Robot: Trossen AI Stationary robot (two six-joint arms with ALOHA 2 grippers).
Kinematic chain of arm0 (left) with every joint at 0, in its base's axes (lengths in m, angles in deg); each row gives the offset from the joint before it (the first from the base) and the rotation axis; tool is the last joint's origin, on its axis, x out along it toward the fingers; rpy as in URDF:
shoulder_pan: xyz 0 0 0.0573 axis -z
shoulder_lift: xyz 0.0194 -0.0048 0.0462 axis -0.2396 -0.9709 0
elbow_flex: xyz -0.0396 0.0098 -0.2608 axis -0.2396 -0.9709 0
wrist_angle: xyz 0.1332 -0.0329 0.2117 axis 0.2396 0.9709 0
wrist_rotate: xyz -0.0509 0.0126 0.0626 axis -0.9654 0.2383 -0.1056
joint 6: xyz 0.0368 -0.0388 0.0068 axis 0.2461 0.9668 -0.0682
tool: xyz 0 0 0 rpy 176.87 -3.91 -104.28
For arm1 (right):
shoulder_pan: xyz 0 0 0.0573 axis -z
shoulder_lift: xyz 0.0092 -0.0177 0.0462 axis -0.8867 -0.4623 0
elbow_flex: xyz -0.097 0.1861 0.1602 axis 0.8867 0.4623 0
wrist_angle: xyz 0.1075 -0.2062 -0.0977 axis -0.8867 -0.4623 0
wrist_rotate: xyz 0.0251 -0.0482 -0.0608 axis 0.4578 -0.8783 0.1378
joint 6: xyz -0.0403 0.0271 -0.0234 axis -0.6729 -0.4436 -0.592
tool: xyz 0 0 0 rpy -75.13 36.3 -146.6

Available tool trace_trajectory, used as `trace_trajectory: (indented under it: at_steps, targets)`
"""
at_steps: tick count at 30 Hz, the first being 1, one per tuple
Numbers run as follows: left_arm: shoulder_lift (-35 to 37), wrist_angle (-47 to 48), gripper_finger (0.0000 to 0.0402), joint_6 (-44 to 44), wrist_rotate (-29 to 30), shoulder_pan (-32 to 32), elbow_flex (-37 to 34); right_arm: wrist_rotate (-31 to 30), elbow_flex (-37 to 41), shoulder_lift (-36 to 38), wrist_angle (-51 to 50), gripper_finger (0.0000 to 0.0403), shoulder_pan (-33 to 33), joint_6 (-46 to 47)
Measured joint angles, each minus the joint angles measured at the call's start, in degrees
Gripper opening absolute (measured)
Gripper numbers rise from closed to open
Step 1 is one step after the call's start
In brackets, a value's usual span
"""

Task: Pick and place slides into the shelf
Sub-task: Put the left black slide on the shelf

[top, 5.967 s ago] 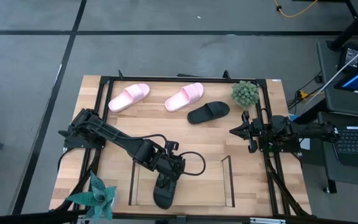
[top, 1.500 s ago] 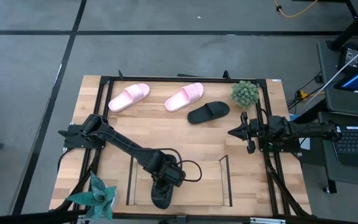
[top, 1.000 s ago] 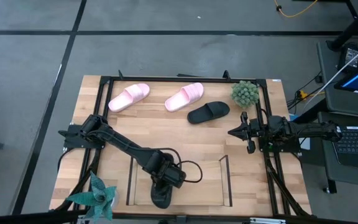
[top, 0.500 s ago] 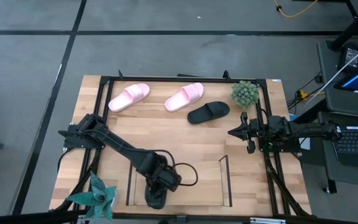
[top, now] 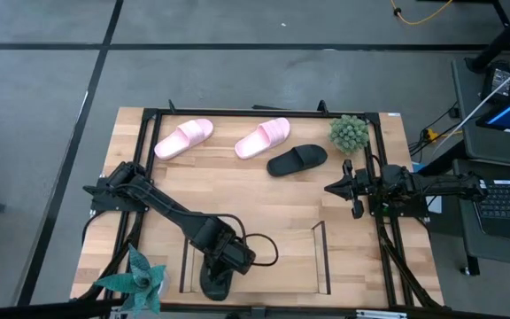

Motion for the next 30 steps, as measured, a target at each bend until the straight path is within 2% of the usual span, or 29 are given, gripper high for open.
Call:
trace_trajectory:
  at_steps: [14,23,30]
  targets:
    - [0.01,0.08,0.0,2.63,-1.51,0.7,0.01,-0.03,0.0,0.0,0.0,0.0017,0.0,0.08]
    - [0.01,1.45,0.0,4.19,0.27,0.7,-0.02,-0.02,0.0,0.0,0.0,0.0017,-0.01,0.05]
    - [0.01,1.73,0.0,5.91,1.09,0.61,-2.76,-0.02,0.0,0.0,0.0,0.0017,-0.02,0.04]
